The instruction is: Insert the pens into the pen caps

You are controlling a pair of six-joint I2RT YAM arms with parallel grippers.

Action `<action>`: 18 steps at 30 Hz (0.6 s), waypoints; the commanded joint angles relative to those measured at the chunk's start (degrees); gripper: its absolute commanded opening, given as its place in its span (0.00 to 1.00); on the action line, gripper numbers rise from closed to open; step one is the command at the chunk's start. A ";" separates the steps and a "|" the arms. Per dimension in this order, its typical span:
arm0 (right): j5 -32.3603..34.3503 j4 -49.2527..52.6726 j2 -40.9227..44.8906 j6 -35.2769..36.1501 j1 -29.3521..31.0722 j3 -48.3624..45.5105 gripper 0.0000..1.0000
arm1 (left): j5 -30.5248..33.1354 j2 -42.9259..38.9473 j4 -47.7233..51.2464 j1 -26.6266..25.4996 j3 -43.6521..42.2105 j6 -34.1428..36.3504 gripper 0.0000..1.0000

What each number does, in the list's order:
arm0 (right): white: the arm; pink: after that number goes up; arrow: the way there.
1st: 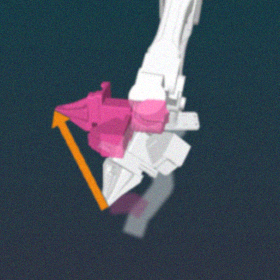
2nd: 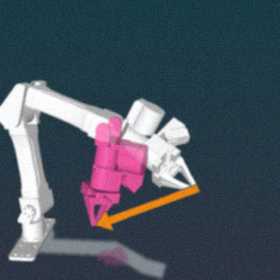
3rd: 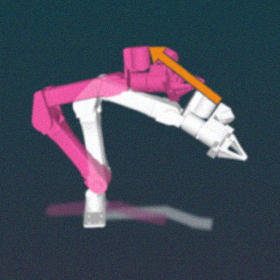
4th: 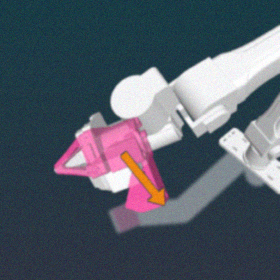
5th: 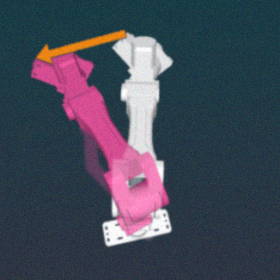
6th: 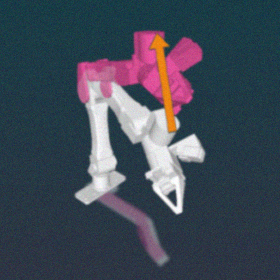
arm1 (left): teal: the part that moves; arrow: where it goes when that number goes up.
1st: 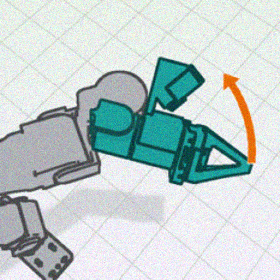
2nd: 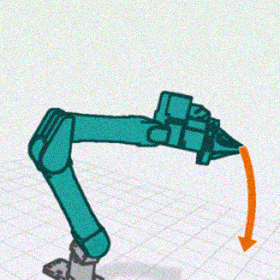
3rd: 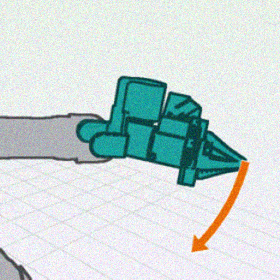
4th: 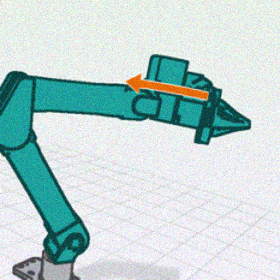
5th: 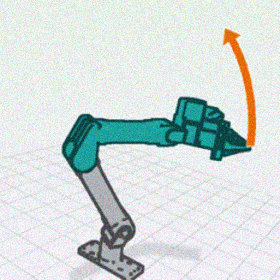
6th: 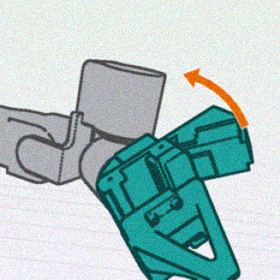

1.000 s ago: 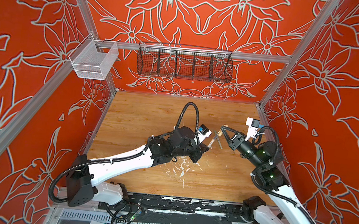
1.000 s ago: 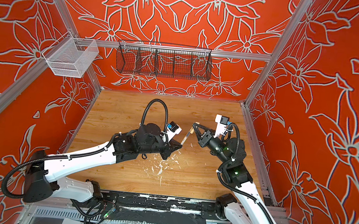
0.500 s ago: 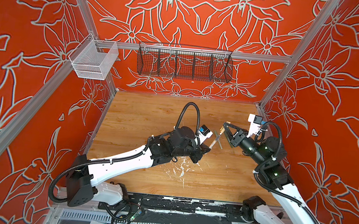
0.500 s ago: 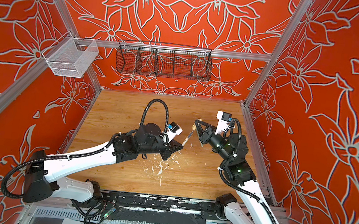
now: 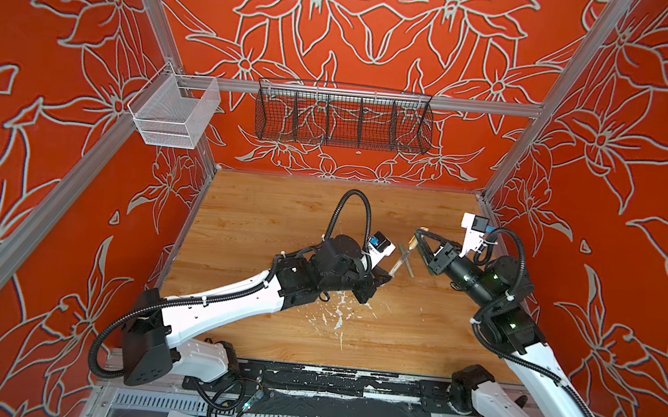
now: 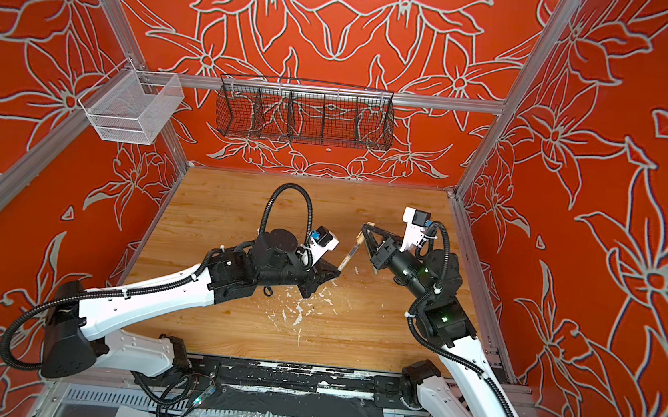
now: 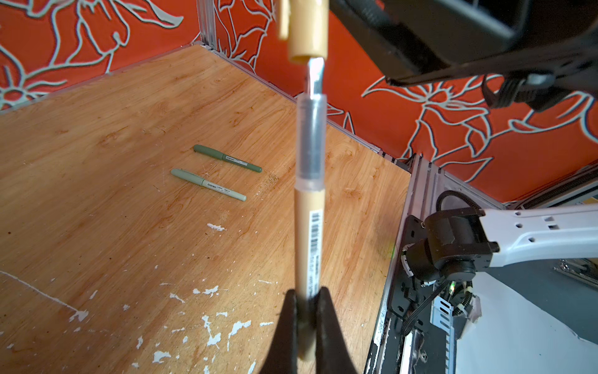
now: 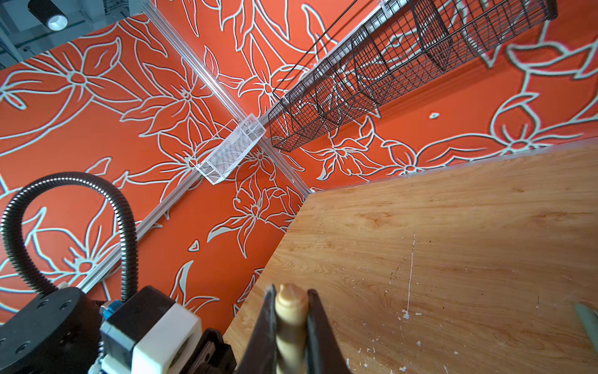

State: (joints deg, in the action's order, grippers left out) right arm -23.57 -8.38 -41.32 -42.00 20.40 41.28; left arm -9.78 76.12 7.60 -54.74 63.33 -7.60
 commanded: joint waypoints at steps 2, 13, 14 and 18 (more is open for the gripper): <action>-1.48 -0.64 1.19 -0.96 0.43 -0.35 0.00 | -0.26 -0.86 -1.45 -0.10 1.18 0.74 0.00; -2.58 3.38 1.33 0.16 0.43 2.52 0.00 | -0.06 -0.86 -1.36 -0.10 1.01 0.92 0.00; -2.41 3.84 1.57 0.37 0.43 2.73 0.00 | -0.06 -0.87 -1.30 -0.06 1.01 0.94 0.00; -2.76 3.99 1.63 0.35 0.40 2.64 0.00 | 0.05 -1.04 -1.49 -0.10 0.83 0.92 0.00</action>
State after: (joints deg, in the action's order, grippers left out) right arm -24.95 -4.67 -40.45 -42.09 20.51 42.06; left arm -9.78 76.12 7.57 -54.74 63.33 -7.44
